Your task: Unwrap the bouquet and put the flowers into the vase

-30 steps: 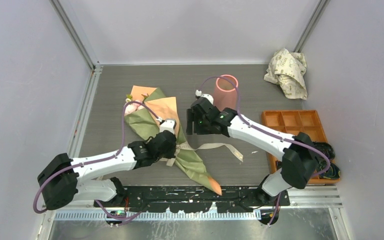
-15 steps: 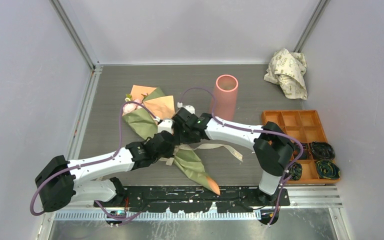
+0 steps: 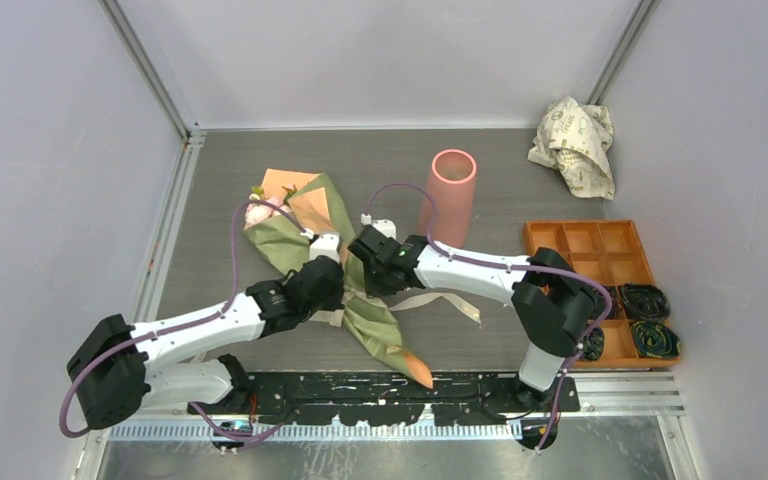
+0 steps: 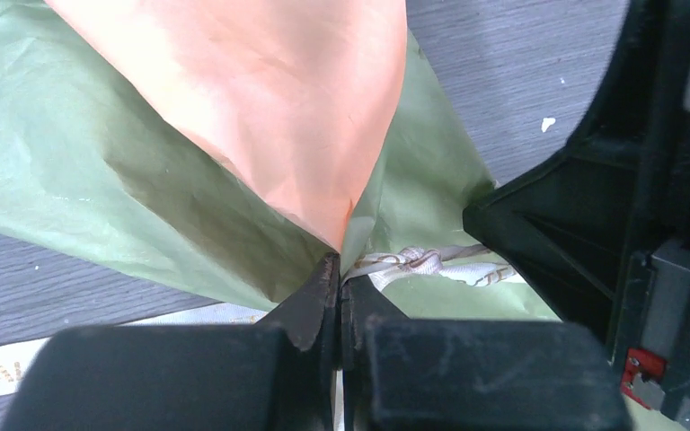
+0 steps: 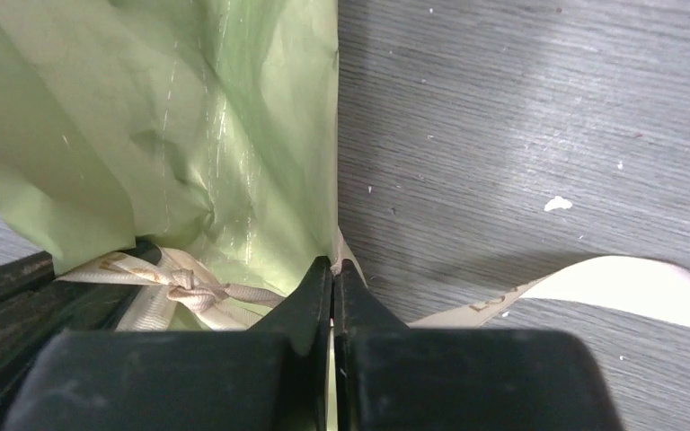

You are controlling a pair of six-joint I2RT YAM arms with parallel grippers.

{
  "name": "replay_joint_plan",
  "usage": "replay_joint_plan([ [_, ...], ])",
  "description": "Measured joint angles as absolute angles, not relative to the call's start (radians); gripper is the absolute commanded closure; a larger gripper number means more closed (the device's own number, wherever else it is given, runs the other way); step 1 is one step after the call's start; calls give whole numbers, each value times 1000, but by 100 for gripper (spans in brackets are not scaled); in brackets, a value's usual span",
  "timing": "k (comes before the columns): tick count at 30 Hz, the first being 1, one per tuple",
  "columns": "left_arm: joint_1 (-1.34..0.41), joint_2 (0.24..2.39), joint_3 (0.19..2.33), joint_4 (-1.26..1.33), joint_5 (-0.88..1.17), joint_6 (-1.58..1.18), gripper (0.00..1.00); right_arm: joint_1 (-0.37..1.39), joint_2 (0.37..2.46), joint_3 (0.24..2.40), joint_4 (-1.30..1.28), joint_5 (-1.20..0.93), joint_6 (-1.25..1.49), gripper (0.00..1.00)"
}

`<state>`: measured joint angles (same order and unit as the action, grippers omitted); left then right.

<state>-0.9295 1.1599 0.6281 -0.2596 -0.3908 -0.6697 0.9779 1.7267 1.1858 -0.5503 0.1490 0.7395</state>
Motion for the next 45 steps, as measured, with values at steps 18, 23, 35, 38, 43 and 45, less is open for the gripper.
replay_joint_plan([
  [18,-783,927,624,-431,-378,-725,93,962,1619,1114,-458,210,768,99],
  [23,-723,863,637,-564,-487,-738,93,894,1597,1042,-538,262,754,99],
  [35,-699,834,639,-629,-471,-731,87,844,1554,996,-644,292,726,77],
  [38,-699,862,648,-553,-356,-693,85,845,1522,995,-653,279,716,56],
  [43,-703,965,656,-352,-82,-660,83,850,1400,995,-683,286,718,35],
  [45,-731,1020,658,-290,-16,-645,84,850,1343,995,-687,292,718,36],
])
